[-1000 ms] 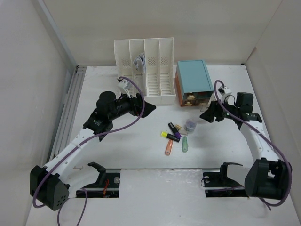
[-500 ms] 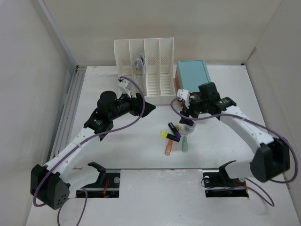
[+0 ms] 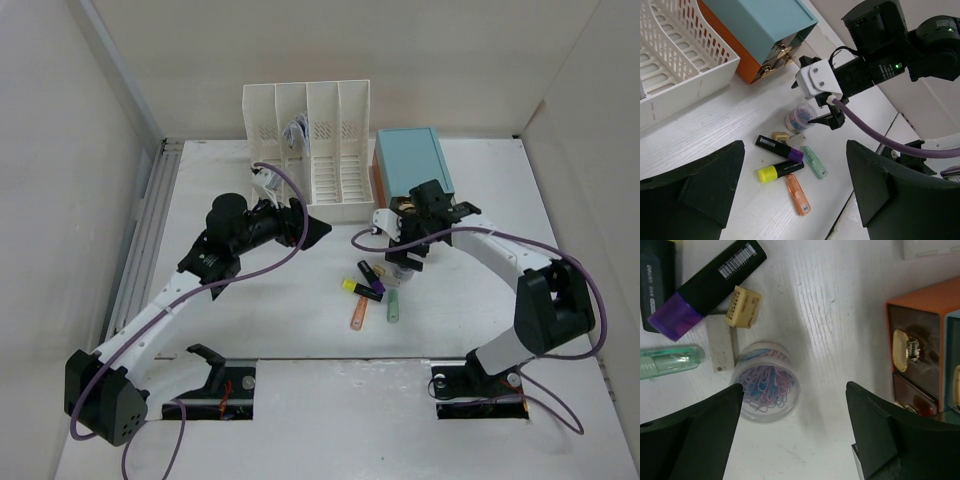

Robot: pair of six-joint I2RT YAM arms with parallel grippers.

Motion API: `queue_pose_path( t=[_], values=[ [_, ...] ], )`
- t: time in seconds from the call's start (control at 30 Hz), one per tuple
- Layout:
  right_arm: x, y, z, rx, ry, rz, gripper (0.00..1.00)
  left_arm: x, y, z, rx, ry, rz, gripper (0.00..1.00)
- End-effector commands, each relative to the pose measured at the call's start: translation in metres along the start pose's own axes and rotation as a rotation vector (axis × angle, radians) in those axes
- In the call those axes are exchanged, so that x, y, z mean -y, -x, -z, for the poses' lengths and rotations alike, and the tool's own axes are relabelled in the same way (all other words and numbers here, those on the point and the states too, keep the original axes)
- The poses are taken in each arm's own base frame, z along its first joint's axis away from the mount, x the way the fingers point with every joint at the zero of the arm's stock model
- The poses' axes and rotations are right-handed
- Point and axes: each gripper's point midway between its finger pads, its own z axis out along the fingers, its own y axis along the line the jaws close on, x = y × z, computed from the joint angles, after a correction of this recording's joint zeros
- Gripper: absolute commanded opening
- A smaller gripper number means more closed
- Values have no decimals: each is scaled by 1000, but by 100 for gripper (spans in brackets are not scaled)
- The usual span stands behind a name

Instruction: Organize the desk

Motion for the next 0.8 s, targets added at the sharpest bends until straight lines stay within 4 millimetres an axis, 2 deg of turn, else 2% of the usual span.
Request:
queue_pose_path(
  t=[0.0,0.33,0.6,0.77],
  values=[
    [16,-3,-5,-34,-30,3,89,16,12,5,47,-54,-42,80],
    [-3,-17,-13,-75,56,-1,90,16,12,5,47,-54,-42,81],
    [-24,-11,2,-36,137,38,90,17,11,6,42,-62,-42,81],
    [-37,-15,3,-37,178,34,90,17,11,6,42,-62,-42,82]
  ],
)
